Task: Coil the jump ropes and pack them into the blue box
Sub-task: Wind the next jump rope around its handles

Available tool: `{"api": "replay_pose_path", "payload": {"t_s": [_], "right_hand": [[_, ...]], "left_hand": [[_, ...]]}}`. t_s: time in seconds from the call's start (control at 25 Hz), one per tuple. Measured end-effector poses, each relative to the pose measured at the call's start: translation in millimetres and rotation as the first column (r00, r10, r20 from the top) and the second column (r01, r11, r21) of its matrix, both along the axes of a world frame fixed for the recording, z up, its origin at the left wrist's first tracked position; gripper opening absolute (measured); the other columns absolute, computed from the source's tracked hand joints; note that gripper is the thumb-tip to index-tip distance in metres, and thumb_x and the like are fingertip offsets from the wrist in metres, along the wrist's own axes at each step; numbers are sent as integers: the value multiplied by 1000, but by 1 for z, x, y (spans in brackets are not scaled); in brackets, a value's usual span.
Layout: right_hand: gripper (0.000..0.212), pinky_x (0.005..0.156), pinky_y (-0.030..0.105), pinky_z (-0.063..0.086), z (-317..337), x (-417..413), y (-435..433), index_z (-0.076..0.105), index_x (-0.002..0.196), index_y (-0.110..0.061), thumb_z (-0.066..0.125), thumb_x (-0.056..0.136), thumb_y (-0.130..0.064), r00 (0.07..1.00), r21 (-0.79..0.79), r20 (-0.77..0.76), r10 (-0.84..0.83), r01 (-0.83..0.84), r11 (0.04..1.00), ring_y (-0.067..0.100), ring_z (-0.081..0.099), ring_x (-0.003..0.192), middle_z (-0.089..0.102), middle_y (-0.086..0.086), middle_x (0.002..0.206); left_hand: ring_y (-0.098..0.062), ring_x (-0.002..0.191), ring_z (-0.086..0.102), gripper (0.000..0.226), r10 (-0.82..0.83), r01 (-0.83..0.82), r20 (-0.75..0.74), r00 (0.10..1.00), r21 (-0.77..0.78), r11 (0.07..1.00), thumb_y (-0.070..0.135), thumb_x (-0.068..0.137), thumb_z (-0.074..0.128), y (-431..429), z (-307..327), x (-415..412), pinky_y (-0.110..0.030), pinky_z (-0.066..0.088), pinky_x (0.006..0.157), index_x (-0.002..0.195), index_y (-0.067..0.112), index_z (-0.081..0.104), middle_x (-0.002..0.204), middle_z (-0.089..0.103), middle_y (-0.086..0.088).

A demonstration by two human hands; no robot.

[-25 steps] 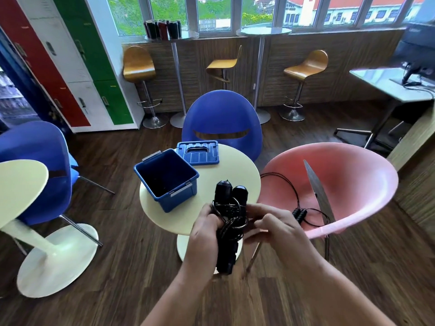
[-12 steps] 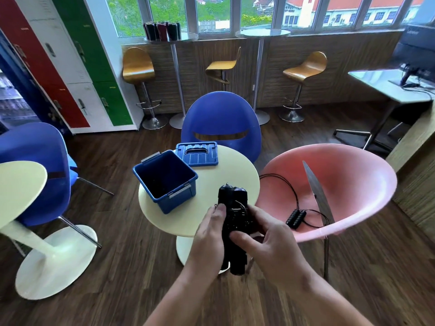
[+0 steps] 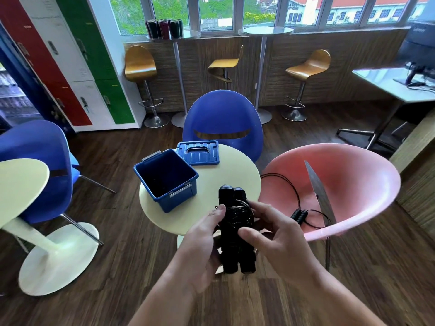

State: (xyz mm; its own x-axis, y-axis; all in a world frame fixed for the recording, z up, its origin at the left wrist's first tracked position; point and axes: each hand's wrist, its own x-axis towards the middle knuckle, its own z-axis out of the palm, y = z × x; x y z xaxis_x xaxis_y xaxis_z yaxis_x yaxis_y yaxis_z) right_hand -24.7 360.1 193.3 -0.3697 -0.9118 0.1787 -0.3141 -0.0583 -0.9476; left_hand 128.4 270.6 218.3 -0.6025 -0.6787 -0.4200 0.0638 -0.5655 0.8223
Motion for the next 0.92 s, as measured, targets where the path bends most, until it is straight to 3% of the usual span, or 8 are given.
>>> {"api": "replay_pose_path", "payload": {"t_s": [0.16, 0.24, 0.32, 0.44, 0.64, 0.8, 0.92], "right_hand": [[88, 92, 47, 60, 0, -13, -5, 51, 146, -24, 82, 69, -51, 988, 92, 153, -1, -14, 996, 18, 76, 99, 77, -3, 114], [71, 93, 47, 59, -2, -15, -5, 60, 138, -29, 83, 73, -46, 993, 111, 109, 35, -47, 993, 16, 76, 100, 77, -6, 113], [52, 93, 44, 60, -2, -17, -4, 67, 127, -34, 83, 78, -35, 996, 119, 82, 31, -40, 992, 11, 75, 100, 78, -10, 111], [46, 95, 41, 59, -8, -26, -3, 69, 121, -34, 85, 79, -24, 995, 134, 99, -10, -3, 991, 8, 74, 100, 78, -11, 107], [48, 95, 48, 58, -15, -35, -9, 71, 119, -32, 85, 74, -27, 987, 128, 161, -15, -6, 992, 16, 75, 100, 79, -5, 107], [46, 93, 44, 59, -16, -38, -26, 70, 119, -34, 85, 78, -21, 993, 154, 109, 49, -66, 986, 11, 75, 97, 79, -12, 104], [46, 89, 40, 60, -20, -31, -47, 69, 117, -40, 86, 77, -23, 992, 183, 49, 114, -122, 976, 6, 75, 93, 78, -16, 101]], "left_hand": [[-25, 90, 72, 33, -13, 9, -48, 999, -72, 997, 30, 100, 52, -1, -10, -1, -46, 53, 82, 122, 15, 71, 116, 75, -11], [-27, 97, 70, 35, -20, 10, -96, 995, -98, 995, 29, 98, 59, 1, -16, -2, -45, 54, 82, 128, 14, 68, 120, 74, -13], [-32, 107, 67, 40, -22, 9, -136, 990, -95, 995, 29, 95, 63, 2, -23, -6, -56, 52, 93, 131, 13, 67, 127, 71, -17], [-39, 112, 61, 41, 18, -24, -145, 989, -38, 999, 30, 94, 56, 2, -32, -13, -69, 39, 106, 128, 9, 69, 130, 68, -21], [-30, 105, 68, 38, 24, -28, -83, 996, -38, 999, 21, 107, 41, 2, -36, -20, -51, 51, 93, 122, 9, 74, 127, 71, -18], [-30, 102, 74, 32, 96, -89, 58, 994, -118, 989, 21, 108, 45, -3, -35, -18, -45, 58, 81, 124, 14, 72, 119, 75, -13], [-35, 107, 74, 25, 169, -147, 126, 978, -168, 975, 16, 105, 55, -10, -39, -2, -47, 62, 83, 125, 11, 68, 116, 76, -15]]}}
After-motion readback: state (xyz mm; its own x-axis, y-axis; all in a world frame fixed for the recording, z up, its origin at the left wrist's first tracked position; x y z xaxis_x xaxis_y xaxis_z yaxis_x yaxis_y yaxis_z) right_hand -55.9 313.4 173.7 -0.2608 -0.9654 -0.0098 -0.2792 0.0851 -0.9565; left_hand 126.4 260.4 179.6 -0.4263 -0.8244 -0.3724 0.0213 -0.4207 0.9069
